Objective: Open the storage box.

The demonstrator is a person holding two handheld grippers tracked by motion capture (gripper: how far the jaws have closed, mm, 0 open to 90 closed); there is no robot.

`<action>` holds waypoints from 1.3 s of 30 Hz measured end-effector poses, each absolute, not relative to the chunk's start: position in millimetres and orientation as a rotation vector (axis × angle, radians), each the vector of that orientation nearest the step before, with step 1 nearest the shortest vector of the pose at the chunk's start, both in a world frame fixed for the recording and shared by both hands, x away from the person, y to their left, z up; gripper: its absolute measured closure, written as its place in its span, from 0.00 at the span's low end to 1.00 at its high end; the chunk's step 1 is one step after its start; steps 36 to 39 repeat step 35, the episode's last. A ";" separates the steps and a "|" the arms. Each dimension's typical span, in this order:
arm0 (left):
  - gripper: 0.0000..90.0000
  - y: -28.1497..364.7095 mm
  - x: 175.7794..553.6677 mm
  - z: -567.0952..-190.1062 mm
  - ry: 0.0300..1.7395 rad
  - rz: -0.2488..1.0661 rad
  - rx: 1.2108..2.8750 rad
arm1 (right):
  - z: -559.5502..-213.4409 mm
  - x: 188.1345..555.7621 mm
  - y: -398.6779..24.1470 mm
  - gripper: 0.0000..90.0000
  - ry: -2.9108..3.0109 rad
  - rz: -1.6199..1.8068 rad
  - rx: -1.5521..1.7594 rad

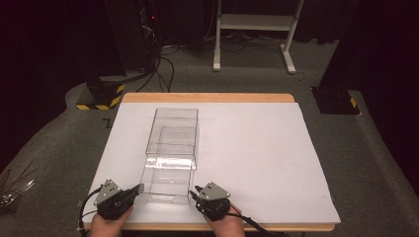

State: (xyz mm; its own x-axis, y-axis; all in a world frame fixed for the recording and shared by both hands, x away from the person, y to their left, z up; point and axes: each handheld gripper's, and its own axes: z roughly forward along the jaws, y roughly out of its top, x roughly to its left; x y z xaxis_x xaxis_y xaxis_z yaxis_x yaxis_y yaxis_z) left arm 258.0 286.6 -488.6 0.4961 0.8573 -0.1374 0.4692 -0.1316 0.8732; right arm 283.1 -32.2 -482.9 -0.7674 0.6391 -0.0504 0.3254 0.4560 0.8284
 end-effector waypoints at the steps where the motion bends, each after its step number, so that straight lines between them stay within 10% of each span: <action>1: 0.98 287.6 258.7 -489.2 1.122 0.510 1.777 | -482.4 284.1 -33.2 0.79 2.356 1.230 0.821; 22: 0.65 302.9 287.4 -501.1 1.307 0.755 1.876 | -487.2 334.8 -122.2 0.63 2.226 1.107 1.102; 39: 0.48 303.9 298.1 -508.1 1.388 0.673 1.917 | -499.6 353.0 -206.9 0.52 2.092 0.908 1.326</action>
